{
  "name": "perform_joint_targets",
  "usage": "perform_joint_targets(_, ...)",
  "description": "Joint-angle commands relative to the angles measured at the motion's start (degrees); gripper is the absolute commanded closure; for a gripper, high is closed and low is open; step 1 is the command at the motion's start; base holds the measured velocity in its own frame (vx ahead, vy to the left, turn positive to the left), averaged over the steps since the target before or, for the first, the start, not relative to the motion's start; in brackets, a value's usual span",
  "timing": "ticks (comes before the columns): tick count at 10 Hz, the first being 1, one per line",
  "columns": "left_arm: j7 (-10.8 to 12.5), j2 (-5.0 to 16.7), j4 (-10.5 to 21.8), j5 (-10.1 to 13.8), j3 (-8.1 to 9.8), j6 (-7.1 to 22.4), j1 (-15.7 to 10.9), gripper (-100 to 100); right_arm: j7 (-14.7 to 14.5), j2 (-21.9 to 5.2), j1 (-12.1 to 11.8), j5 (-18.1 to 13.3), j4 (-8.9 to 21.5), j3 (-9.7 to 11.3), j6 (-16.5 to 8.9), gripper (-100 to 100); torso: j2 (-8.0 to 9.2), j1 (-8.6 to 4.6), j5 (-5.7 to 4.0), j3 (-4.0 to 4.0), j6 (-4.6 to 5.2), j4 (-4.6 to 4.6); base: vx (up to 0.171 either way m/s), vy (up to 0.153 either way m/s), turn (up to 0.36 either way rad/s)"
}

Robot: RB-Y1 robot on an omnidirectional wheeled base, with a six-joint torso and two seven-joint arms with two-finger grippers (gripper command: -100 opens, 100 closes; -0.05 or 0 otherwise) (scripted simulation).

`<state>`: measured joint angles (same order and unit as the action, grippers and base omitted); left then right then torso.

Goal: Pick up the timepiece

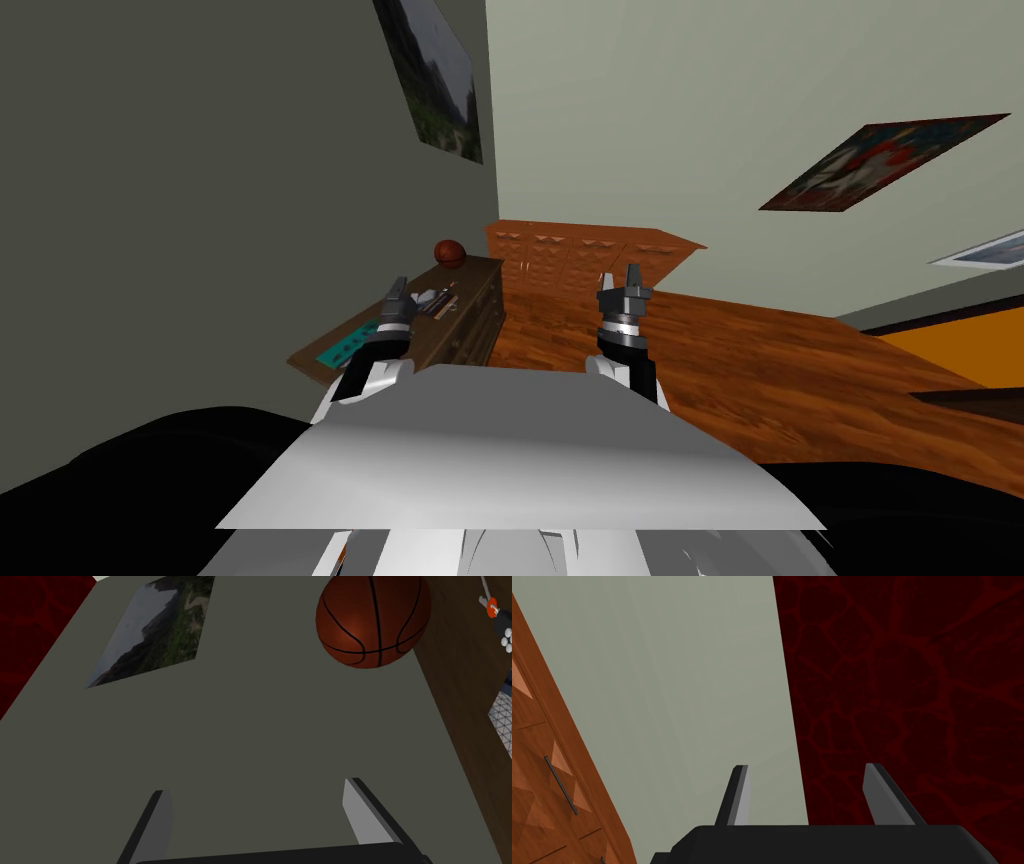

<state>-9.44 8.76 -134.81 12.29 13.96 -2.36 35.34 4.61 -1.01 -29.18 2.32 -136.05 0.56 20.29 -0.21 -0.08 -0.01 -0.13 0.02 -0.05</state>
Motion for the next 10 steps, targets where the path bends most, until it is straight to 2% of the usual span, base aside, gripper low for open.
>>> perform_joint_targets(1, -0.82, 0.41, -0.47, 1.51, 1.73, 2.86, 0.92, -100, 0.00, 0.00, 0.00, 0.00, 0.00, 0.00, 0.00, 0, 0.00, 0.00, 0.00, 0.00, 0.00, 0.00, 0.051, -0.036, 0.122)
perform_joint_targets(2, -0.82, 0.41, -0.47, 1.51, 1.73, 4.78, 0.92, -100, 0.00, 0.00, 0.00, 0.00, 0.00, 0.00, 0.00, 0, 0.02, -0.03, 0.00, 0.02, -0.03, 0.01, 0.046, -0.027, 0.066)
perform_joint_targets(3, -1.63, 0.51, -1.07, 2.70, 3.04, 6.40, 1.77, -100, 0.00, 0.00, 0.00, 0.00, 0.00, 0.00, 0.00, 0, 0.03, 0.01, 0.00, 0.02, 0.00, 0.01, 0.046, -0.041, 0.131)
perform_joint_targets(5, -1.63, 0.51, -1.07, 2.70, 3.04, 8.35, 1.77, -100, 0.00, 0.00, 0.00, 0.00, 0.00, 0.00, 0.00, 0, 0.06, 0.01, 0.00, 0.03, 0.01, 0.01, 0.032, -0.016, 0.033)
perform_joint_targets(6, -2.39, 0.61, -1.63, 3.89, 4.33, 10.41, 2.63, -100, 0.00, 0.00, 0.01, 0.00, 0.00, 0.00, 0.00, 0, 0.09, 0.09, 0.01, 0.05, 0.02, 0.02, 0.036, -0.035, 0.109)
perform_joint_targets(7, -2.39, 0.61, -1.63, 3.89, 4.33, 11.85, 2.63, -100, 0.00, 0.00, 0.00, 0.00, 0.00, 0.00, 0.00, 0, 0.08, 0.00, 0.00, 0.05, -0.02, 0.02, 0.049, -0.030, 0.071)
perform_joint_targets(8, -3.10, 0.73, -2.14, 5.09, 5.60, 13.63, 3.49, -100, 0.00, 0.00, 0.00, 0.00, 0.00, 0.00, 0.00, 0, 0.04, 0.01, 0.00, 0.03, 0.01, 0.01, 0.062, -0.050, 0.144)
perform_joint_targets(9, -3.10, 0.73, -2.14, 5.09, 5.60, 15.32, 3.49, -100, 0.00, 0.00, 0.00, 0.00, 0.00, 0.00, 0.00, 0, -0.01, -0.07, -0.01, 0.00, -0.02, 0.01, 0.066, -0.041, 0.095)
perform_joint_targets(10, -3.73, 0.86, -2.57, 6.28, 6.83, 17.34, 4.36, -100, 0.00, 0.00, 0.00, 0.00, 0.00, 0.00, 0.00, 0, -0.04, -0.03, -0.01, -0.02, 0.01, 0.00, 0.050, -0.048, 0.149)
